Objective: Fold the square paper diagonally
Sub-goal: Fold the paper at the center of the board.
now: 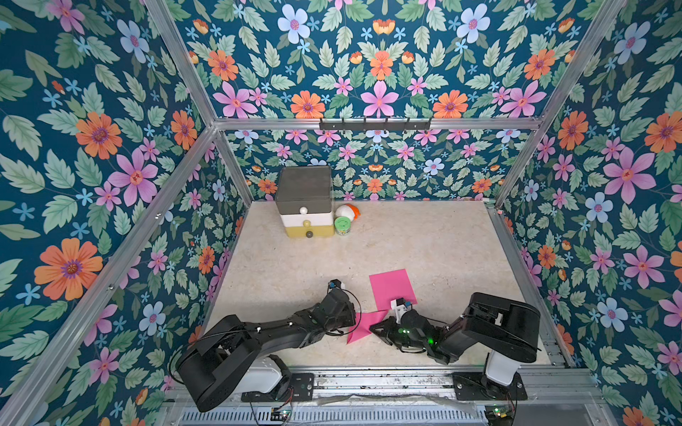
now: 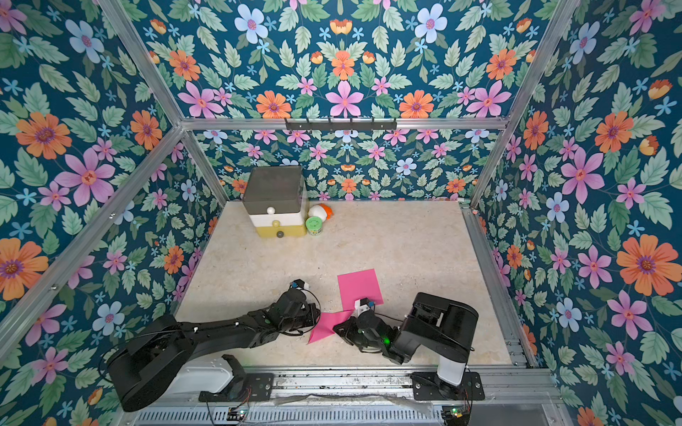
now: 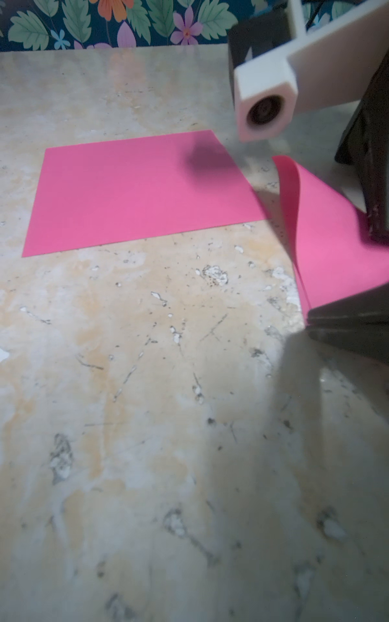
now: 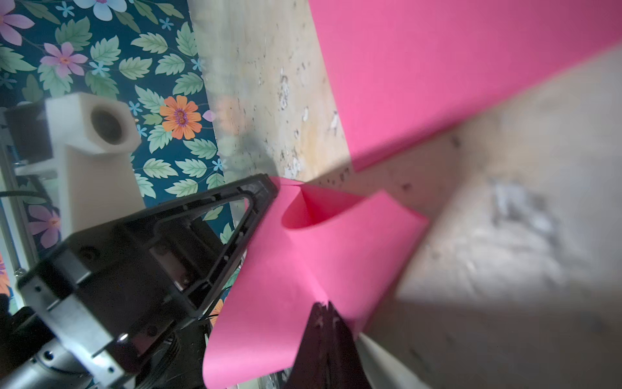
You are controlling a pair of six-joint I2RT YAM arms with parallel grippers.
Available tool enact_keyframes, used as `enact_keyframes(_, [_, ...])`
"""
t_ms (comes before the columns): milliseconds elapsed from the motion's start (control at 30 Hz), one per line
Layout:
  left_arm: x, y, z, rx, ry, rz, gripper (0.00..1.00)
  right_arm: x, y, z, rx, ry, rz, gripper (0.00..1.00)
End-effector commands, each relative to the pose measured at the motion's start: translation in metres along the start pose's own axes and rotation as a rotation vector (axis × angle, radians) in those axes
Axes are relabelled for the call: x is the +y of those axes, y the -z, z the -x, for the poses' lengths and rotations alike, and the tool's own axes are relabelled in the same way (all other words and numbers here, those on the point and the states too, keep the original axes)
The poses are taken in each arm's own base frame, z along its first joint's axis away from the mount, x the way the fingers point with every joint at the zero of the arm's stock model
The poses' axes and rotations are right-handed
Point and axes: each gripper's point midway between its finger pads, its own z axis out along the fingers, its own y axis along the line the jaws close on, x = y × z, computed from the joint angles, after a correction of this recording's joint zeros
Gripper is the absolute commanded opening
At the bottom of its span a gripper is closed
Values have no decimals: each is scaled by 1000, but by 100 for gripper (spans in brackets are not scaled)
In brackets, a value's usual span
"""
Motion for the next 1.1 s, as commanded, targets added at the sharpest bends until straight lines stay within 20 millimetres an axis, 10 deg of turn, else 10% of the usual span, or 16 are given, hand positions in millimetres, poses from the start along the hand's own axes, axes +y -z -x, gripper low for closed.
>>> enact_keyframes(0, [4,1,-4,20,-19,21,0,-5,2,6,-9,-11,-2,0])
enact_keyframes(500, [12,8,-5,24,-53,57,0,-28,32,55,-110,1,-48,0])
enact_keyframes(800, [7,8,0,8,-44,47,0,29,28,23,-89,186,-64,0])
enact_keyframes(1067, [7,10,2,1,-52,55,0,23,7,21,-71,158,-55,0])
